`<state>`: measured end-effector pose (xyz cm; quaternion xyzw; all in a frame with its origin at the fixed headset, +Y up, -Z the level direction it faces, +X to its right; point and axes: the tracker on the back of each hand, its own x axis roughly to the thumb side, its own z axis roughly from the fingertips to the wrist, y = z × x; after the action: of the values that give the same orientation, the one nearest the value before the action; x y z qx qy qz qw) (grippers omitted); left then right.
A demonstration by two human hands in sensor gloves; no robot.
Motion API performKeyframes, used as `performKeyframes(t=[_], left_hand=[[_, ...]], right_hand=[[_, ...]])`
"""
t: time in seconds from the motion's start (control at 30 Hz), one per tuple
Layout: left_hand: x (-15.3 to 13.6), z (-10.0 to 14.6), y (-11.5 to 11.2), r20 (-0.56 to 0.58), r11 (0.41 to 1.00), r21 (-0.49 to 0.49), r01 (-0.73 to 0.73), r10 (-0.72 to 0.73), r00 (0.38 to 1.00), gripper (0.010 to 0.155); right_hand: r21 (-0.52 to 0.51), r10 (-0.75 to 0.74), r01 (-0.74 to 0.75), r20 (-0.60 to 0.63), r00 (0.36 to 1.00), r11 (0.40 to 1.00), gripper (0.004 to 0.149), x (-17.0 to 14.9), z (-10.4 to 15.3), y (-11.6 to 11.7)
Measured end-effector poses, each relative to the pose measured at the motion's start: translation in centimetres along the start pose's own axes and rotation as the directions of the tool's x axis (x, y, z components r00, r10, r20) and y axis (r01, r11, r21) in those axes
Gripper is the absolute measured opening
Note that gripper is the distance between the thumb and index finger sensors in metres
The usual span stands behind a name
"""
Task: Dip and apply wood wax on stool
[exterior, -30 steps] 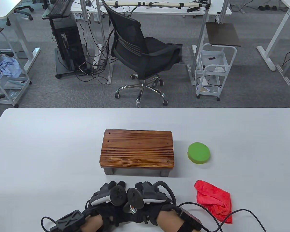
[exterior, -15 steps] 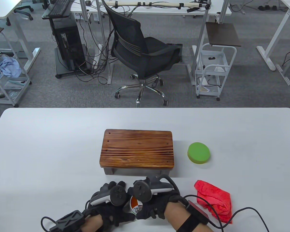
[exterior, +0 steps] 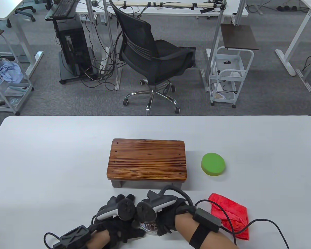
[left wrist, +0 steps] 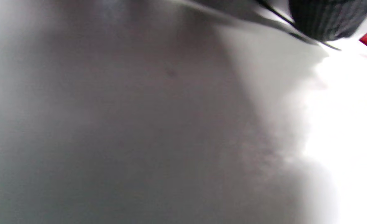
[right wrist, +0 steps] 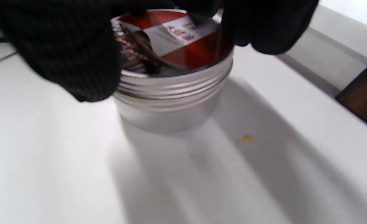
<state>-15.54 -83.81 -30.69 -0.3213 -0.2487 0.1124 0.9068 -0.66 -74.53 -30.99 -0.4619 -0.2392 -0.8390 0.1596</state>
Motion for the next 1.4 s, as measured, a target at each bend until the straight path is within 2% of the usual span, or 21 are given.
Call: performKeyframes(t=[0.5,0.87,0.97,1.0,1.03,1.1,1.13,1.27,1.4], left_hand=[[-0.3,-0.1,0.0,0.010,1.000,0.001,-0.030,0.030,0.999,0.072],[-0.3,-0.1,0.0,0.010,1.000,0.002,-0.027,0.027,1.000,0.072],[-0.4,-0.1,0.0,0.011,1.000,0.002,-0.029,0.029,1.000,0.073],[-0.4,-0.1,0.0,0.011,1.000,0.002,-0.028,0.028,1.000,0.073],[-0.4,-0.1,0.0,0.011,1.000,0.003,-0.028,0.028,1.000,0.073],[-0.4,-0.1,0.0,0.011,1.000,0.002,-0.028,0.028,1.000,0.073],[-0.4,-0.1,0.0,0.010,1.000,0.002,-0.027,0.027,1.000,0.074],[-0.4,-0.1,0.0,0.009,1.000,0.002,-0.026,0.026,1.000,0.074],[-0.4,-0.1,0.0,0.010,1.000,0.001,-0.028,0.028,1.000,0.075]], right_hand=[[-0.051,-0.064,0.057,-0.140,0.988,0.997,0.080,0.2,0.5,0.7],[-0.090,-0.169,0.147,-0.320,0.932,0.985,0.085,0.8,0.8,1.0],[-0.091,-0.180,0.162,-0.267,0.947,0.983,0.080,0.4,1.1,0.7],[-0.138,-0.207,0.181,-0.202,0.957,0.974,0.083,0.1,1.4,0.4],[-0.141,-0.217,0.199,-0.128,0.968,0.970,0.088,0.0,1.6,0.2],[-0.092,-0.221,0.216,-0.053,0.974,0.972,0.093,0.0,1.6,0.0],[-0.064,-0.195,0.193,-0.038,0.980,0.979,0.093,0.2,1.5,-0.1],[-0.019,-0.062,0.062,-0.013,0.998,0.998,0.078,0.6,0.9,0.0],[-0.056,-0.058,0.057,-0.009,0.998,0.997,0.073,0.4,0.5,0.0]])
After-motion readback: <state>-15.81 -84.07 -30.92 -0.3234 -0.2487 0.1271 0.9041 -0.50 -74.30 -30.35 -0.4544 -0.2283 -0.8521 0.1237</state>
